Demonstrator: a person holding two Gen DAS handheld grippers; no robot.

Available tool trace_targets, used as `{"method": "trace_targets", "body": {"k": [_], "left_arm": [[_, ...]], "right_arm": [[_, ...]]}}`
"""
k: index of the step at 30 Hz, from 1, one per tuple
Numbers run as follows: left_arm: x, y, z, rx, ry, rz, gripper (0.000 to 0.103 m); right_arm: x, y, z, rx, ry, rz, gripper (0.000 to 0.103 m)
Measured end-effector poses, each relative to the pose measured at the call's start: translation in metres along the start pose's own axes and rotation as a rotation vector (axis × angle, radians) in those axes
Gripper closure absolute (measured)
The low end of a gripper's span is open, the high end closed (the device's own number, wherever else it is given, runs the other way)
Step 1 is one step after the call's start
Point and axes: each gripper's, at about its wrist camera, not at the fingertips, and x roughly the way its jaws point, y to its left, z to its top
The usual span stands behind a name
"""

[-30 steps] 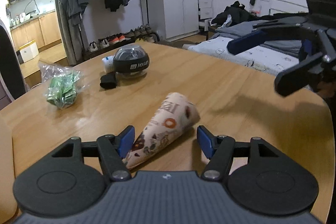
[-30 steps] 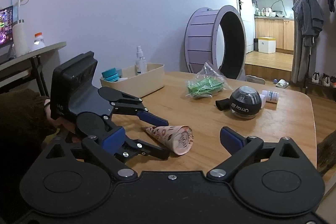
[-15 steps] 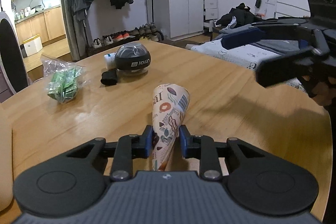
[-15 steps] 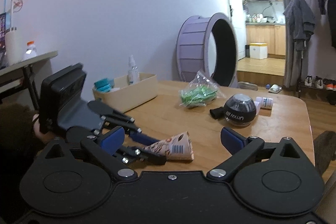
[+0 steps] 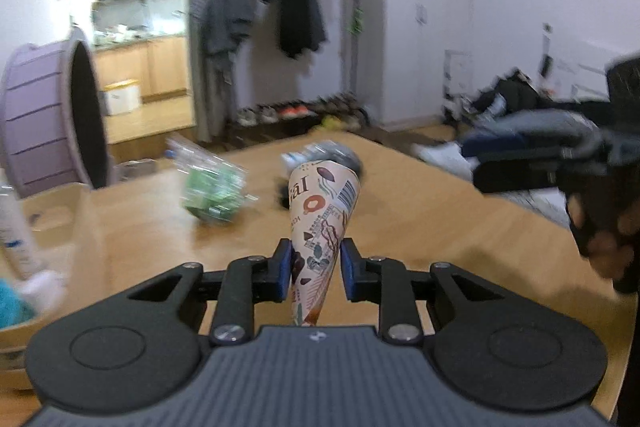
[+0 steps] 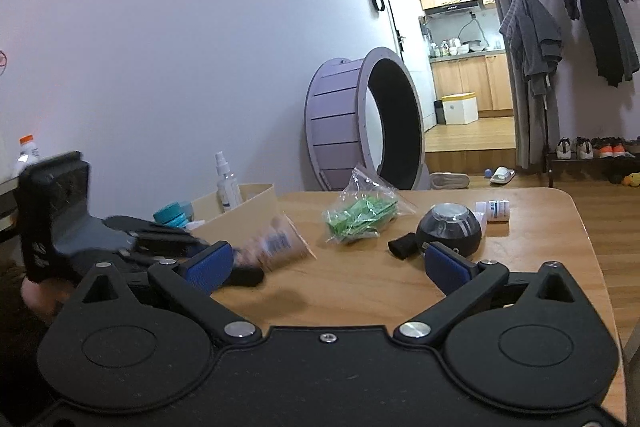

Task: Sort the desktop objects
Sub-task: 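Carry the paper cone into the cream basket and open the left gripper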

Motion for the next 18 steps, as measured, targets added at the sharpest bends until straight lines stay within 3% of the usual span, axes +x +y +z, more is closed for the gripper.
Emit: {"method": "trace_targets", "body": {"k": [8, 18], "left_arm": [[-0.033, 0.062, 0.018, -0.158, -0.064, 0.21, 0.078], [-0.015, 0.114, 0.019, -0.265, 0.009, 0.44, 0.078]], "right_arm": [[0.015, 0.014, -0.003, -0.011, 0.007, 0.01, 0.0], [0.022, 0.021, -0.004, -0.017, 0.025, 0.018, 0.0]]}}
